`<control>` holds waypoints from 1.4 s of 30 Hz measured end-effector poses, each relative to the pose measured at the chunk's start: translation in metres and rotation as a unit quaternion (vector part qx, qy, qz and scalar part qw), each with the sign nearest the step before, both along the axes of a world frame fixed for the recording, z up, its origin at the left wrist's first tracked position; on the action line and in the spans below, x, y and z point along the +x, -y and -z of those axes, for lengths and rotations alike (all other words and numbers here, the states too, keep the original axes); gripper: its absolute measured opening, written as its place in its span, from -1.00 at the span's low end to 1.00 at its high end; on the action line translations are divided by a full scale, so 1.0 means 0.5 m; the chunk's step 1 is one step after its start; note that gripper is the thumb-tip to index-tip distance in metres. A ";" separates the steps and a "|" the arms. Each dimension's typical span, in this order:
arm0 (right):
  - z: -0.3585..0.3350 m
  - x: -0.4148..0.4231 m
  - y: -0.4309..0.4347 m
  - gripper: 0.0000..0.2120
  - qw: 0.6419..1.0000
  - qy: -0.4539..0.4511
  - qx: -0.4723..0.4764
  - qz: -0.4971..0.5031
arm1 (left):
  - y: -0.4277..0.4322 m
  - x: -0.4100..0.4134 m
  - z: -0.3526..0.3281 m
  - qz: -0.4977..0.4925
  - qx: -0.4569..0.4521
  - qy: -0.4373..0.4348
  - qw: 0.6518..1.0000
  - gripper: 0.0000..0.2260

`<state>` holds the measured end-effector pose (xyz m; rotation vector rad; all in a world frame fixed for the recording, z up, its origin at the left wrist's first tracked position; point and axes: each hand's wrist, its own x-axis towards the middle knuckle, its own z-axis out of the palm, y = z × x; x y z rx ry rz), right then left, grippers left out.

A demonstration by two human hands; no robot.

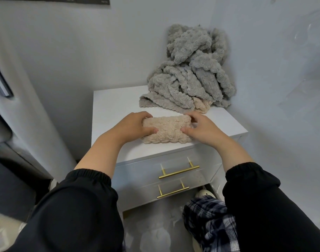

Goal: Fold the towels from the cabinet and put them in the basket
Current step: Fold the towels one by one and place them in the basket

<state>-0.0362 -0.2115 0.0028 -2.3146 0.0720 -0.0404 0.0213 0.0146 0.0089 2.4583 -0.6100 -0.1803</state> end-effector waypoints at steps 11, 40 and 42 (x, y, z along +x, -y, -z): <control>0.007 -0.002 -0.007 -0.45 0.992 -0.017 0.115 0.047 | 0.032 -0.002 0.011 -0.058 -0.075 -0.028 0.995 -0.69; -0.025 -0.536 0.273 -0.92 0.950 0.078 0.025 0.300 | 0.459 -0.421 0.116 -0.024 -0.339 -0.514 0.788 -0.72; -0.002 -0.579 0.289 -0.93 0.947 0.064 0.056 0.308 | 0.465 -0.450 0.161 0.009 -0.323 -0.547 0.772 -0.68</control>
